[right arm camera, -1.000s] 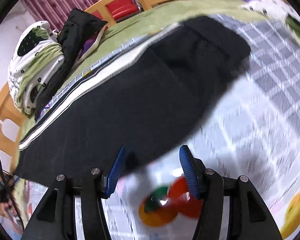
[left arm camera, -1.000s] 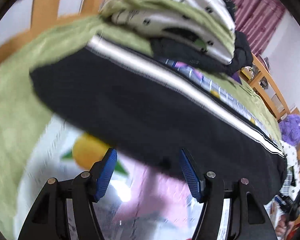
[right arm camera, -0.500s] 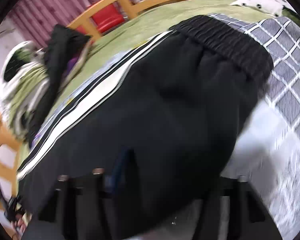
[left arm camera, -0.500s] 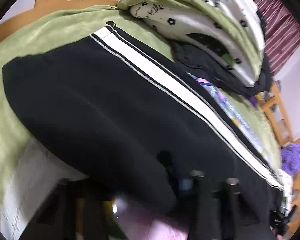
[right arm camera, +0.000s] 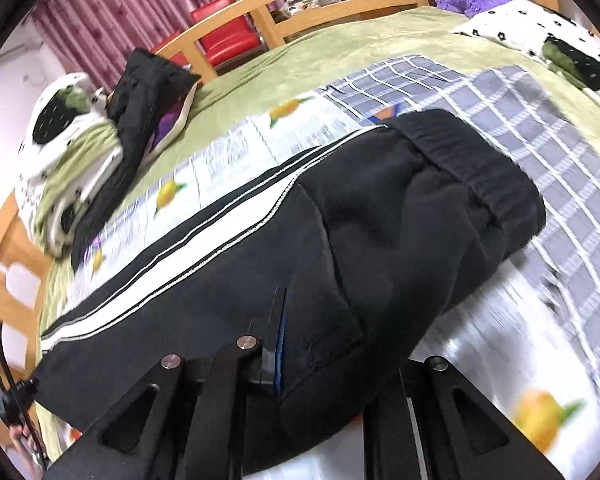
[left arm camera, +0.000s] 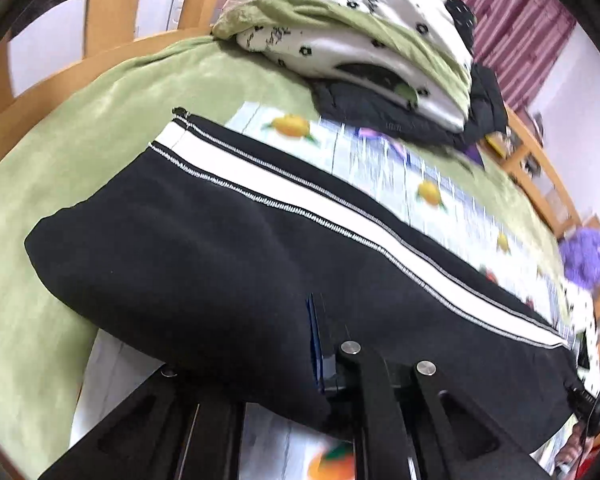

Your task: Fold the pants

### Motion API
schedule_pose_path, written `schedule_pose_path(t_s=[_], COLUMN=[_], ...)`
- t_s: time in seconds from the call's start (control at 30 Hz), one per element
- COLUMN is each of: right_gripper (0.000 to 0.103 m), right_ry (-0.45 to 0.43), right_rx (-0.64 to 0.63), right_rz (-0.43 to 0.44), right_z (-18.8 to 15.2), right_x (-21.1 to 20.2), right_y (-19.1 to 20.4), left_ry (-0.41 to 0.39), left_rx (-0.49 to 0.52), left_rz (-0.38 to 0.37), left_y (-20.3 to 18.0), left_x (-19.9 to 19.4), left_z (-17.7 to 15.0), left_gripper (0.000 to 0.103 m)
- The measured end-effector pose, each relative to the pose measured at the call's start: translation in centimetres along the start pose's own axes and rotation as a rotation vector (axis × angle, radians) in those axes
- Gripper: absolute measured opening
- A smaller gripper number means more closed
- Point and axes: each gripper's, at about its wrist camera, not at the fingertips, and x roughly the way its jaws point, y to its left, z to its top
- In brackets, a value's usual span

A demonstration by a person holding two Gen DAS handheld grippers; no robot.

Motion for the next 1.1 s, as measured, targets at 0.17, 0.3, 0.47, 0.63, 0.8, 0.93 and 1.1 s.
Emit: schedule_pose_path(t_s=[0.17,0.3,0.47,0.63,0.8,0.93,1.1], right_gripper=[0.015,0.018,0.042,0.059,0.061,0.041,0.042], right_ry=[0.046,0.078,0.026,-0.113,-0.077,-0.128,-0.164], right_rx=[0.009,0.024,-0.035,0.043,0.239,0.186,0.151], right_rz=[-0.011,-0.017,-0.035,-0.116,-0.078,-0.131,-0.123], right_z=[-4.8,-8.3,-10.1,-9.0,-6.7,-4.8,-3.8], right_x=[-3.6,-4.9,-7.6,-9.7,-5.1,-4.6,-7.1], right_y=[-3.6,-6.0,-7.2,-10.6,-14.2,-12.9,-14.6], left_ry=[0.054,0.061,0.097,0.010,-0.041,-0.048,-0.089], left_rx=[0.026,0.039,0.092,0.140,0.078,0.066,0.104], left_rz=[0.014,0.048,0.167,0.216,0.182,0.173,0.157], left_y=[1.7,2.3,2.5,2.6,2.3,1.1,-0.3], left_x=[-2.4,-2.8,-4.7,-7.9,-9.1,-8.6,-8.3], left_z=[-5.2,-7.4,-8.4,-9.0,-8.4,-6.8,-5.6], left_gripper=[0.011,0.017,0.046,0.060,0.061,0.061,0.061])
